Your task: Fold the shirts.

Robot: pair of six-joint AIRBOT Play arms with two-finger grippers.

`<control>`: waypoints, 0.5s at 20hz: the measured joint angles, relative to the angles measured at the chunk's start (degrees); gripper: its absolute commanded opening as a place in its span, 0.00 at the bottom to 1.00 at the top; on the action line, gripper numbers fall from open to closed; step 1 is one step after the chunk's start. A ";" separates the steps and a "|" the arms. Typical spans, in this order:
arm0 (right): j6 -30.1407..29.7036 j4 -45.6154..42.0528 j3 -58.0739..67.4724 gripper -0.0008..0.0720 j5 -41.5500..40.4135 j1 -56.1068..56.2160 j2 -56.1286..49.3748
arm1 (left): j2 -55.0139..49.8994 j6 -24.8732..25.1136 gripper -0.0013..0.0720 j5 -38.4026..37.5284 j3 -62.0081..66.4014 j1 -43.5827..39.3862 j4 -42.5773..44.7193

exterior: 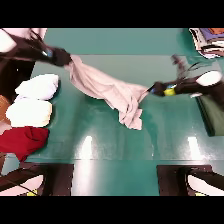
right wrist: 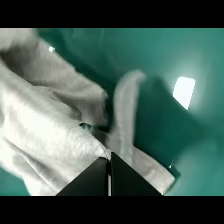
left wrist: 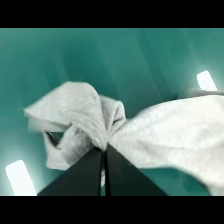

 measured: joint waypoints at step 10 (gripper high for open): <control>0.57 -2.64 26.47 0.03 5.62 -12.55 19.43 | 18.03 -0.44 0.04 -0.39 20.26 -0.02 0.20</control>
